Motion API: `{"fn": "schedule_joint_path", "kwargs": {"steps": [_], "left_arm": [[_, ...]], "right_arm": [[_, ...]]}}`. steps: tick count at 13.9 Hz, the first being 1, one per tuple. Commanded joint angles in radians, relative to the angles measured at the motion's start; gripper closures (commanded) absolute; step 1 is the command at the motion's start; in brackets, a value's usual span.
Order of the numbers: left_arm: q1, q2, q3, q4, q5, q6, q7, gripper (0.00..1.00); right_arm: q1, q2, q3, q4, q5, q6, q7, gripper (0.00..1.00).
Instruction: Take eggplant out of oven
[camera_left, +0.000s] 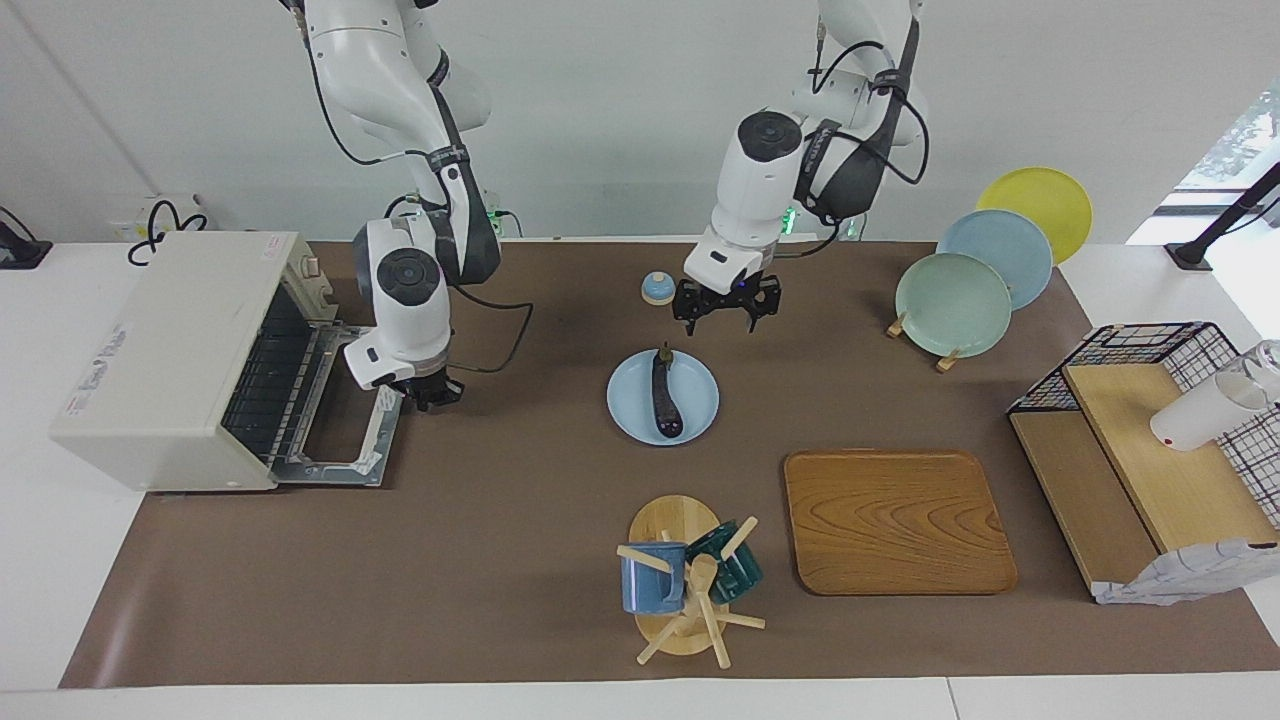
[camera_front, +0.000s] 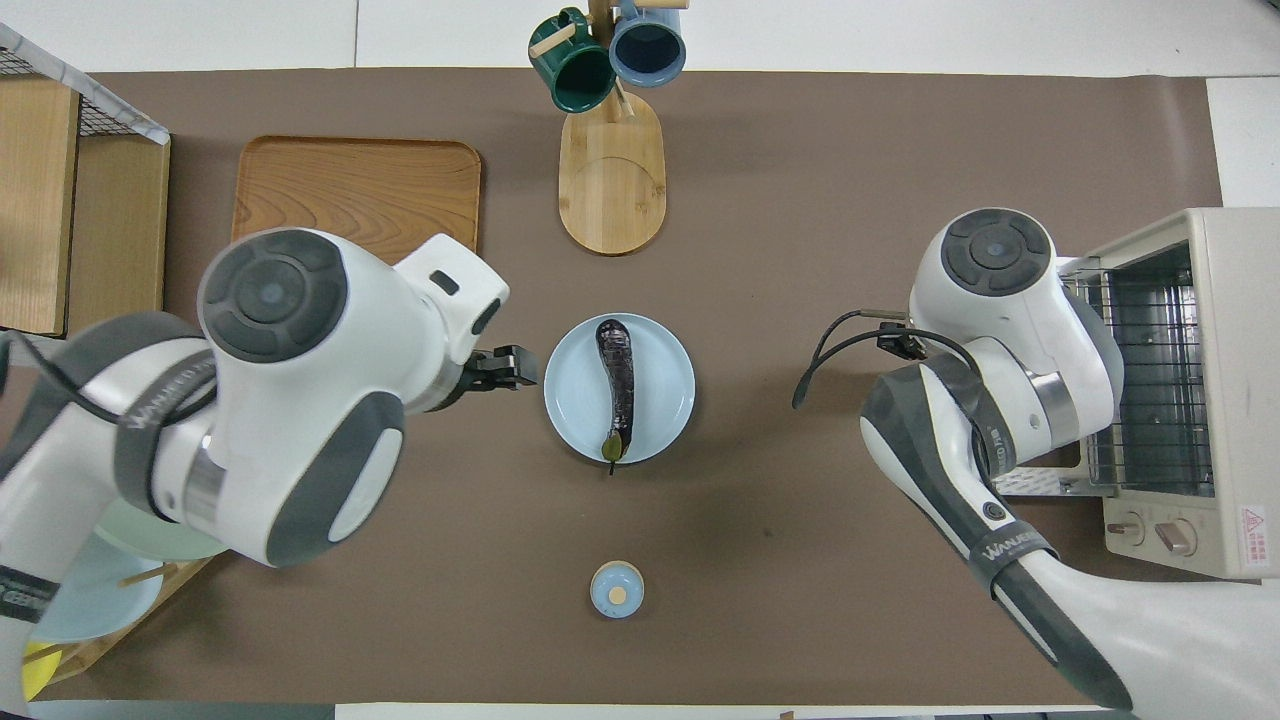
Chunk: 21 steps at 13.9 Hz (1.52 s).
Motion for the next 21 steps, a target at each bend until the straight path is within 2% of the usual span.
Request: {"fn": "schedule_joint_path", "kwargs": {"steps": [1, 4, 7, 10, 12, 15, 17, 19, 21], "left_arm": [[-0.071, 0.036, 0.018, -0.058, 0.005, 0.141, -0.065, 0.0], [-0.169, 0.142, 0.02, -0.049, 0.003, 0.291, -0.177, 0.0], [-0.202, 0.225, 0.023, -0.03, 0.007, 0.336, -0.175, 0.0], [-0.186, 0.233, 0.024, -0.001, 0.019, 0.321, -0.169, 0.0], [-0.185, 0.236, 0.027, 0.016, 0.02, 0.297, -0.149, 0.0], [-0.16, 0.231, 0.029, 0.074, 0.02, 0.177, -0.099, 0.0], [-0.124, 0.231, 0.027, 0.13, 0.017, 0.094, -0.054, 0.0], [-0.099, 0.239, 0.029, 0.155, -0.062, 0.092, -0.1, 0.0], [-0.097, 0.237, 0.03, 0.135, -0.089, 0.115, -0.315, 0.0]], "right_arm": [[-0.021, -0.016, 0.017, -0.021, -0.024, 0.015, -0.02, 1.0], [-0.023, 0.008, 0.017, -0.023, -0.125, 0.007, -0.018, 1.0], [-0.032, 0.01, 0.017, -0.021, -0.146, -0.002, -0.02, 1.0], [-0.03, 0.01, 0.017, -0.017, -0.235, -0.017, -0.038, 1.0], [-0.027, 0.008, 0.017, 0.015, -0.239, -0.071, -0.076, 1.0], [-0.038, -0.021, 0.018, 0.092, -0.236, -0.181, -0.185, 1.0], [-0.067, -0.067, 0.02, 0.1, -0.223, -0.215, -0.248, 1.0], [-0.101, -0.102, 0.02, 0.102, -0.222, -0.244, -0.306, 1.0], [-0.137, -0.131, 0.02, 0.102, -0.208, -0.252, -0.374, 1.0]]}}
